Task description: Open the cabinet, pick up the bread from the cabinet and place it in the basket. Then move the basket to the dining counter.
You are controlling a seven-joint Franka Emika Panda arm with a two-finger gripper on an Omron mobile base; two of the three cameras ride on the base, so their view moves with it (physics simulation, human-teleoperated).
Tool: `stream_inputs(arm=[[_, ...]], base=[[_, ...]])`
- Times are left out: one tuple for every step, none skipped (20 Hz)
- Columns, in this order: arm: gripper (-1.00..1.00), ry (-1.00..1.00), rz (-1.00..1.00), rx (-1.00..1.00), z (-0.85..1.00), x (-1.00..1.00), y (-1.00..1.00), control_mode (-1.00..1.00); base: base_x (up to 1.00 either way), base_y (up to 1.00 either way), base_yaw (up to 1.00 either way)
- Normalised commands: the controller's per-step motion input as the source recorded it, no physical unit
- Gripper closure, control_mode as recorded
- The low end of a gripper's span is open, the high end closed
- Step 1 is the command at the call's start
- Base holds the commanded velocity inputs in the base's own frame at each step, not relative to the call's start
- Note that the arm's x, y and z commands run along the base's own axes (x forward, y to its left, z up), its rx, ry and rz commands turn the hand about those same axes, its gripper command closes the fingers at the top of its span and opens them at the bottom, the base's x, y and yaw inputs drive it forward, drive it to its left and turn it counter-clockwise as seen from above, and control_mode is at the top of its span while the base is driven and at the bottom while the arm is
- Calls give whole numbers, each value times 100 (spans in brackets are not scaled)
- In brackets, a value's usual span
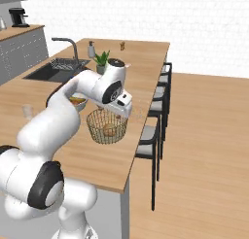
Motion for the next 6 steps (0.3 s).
stream_inputs(arm=[[-100, 0, 6, -19, 56, -100, 83, -100], [-100, 0, 6, -18, 59, -100, 74, -100], [-100, 0, 5, -18, 56, -100, 69, -100], [-100, 0, 4, -18, 59, -100, 66, -100], [-100, 0, 2, -19, 49, -100, 61, -100], [-100, 0, 0, -17, 43, -100, 42, -100]], base=[[0, 0, 0], [0, 0, 0], [0, 0, 0], [0, 0, 0], [0, 0, 0], [0, 0, 0]])
